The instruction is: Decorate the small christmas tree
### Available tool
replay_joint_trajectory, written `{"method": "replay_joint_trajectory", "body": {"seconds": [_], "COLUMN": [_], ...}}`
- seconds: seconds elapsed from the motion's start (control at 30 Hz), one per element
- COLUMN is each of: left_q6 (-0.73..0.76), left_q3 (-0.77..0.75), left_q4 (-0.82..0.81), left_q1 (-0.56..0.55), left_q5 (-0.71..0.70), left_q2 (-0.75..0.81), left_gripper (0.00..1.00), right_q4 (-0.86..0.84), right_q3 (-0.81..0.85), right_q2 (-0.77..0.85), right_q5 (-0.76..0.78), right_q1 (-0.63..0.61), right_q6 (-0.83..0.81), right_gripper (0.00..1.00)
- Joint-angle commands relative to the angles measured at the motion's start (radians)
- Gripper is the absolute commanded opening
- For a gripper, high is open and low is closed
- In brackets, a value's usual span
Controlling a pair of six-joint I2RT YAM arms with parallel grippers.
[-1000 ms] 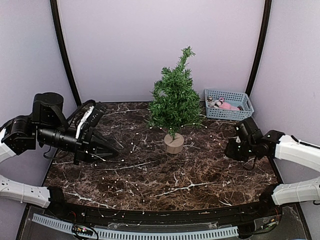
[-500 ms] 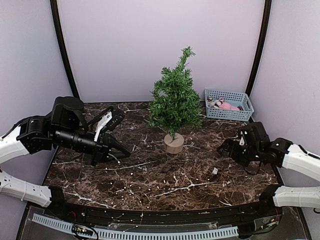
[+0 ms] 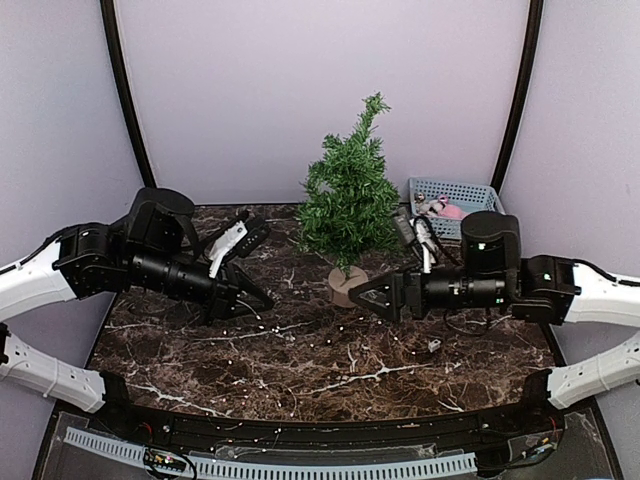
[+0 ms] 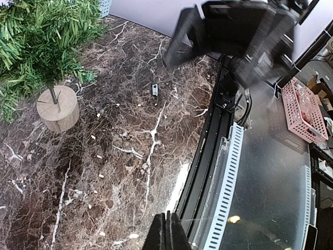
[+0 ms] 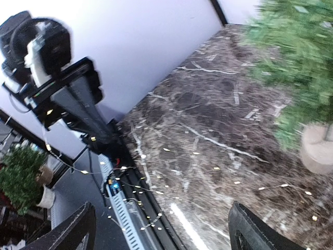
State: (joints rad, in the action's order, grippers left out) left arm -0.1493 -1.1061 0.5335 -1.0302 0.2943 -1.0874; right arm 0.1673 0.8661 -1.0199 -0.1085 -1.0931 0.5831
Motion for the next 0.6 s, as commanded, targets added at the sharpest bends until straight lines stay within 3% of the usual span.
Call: {"method": "replay_joint_trajectory", "body": {"seconds": [0.0, 0.13, 0.43, 0.57], "left_q6": [-0.026, -0.038, -0.039, -0.038], "left_q3": [-0.032, -0.031, -0.032, -0.03], "left_q4": [0.023, 0.027, 0.023, 0.017], "left_q1": [0.002, 0.002, 0.004, 0.004], "left_q5": [-0.019, -0.026, -0.022, -0.014], "left_q2": [0.004, 0.004, -0.001, -0.008], "left_gripper": [0.0, 0.0, 0.0, 0.0], "right_q4": [-0.221, -0.285, -0.321, -0.319], "right_q3": [0.107, 0.197, 0.302, 0.334], "right_q2": [-0.135, -0.243, -0.39, -0.437], "right_q5": [0.007, -0.01, -0.134, -0.146], "right_q1": [-0.145, -0.225, -0.253, -0.257], "right_q6": [-0.079, -0.104, -0.119, -0.13], "right_gripper": [0.88, 0.88, 0.84, 0.74]}}
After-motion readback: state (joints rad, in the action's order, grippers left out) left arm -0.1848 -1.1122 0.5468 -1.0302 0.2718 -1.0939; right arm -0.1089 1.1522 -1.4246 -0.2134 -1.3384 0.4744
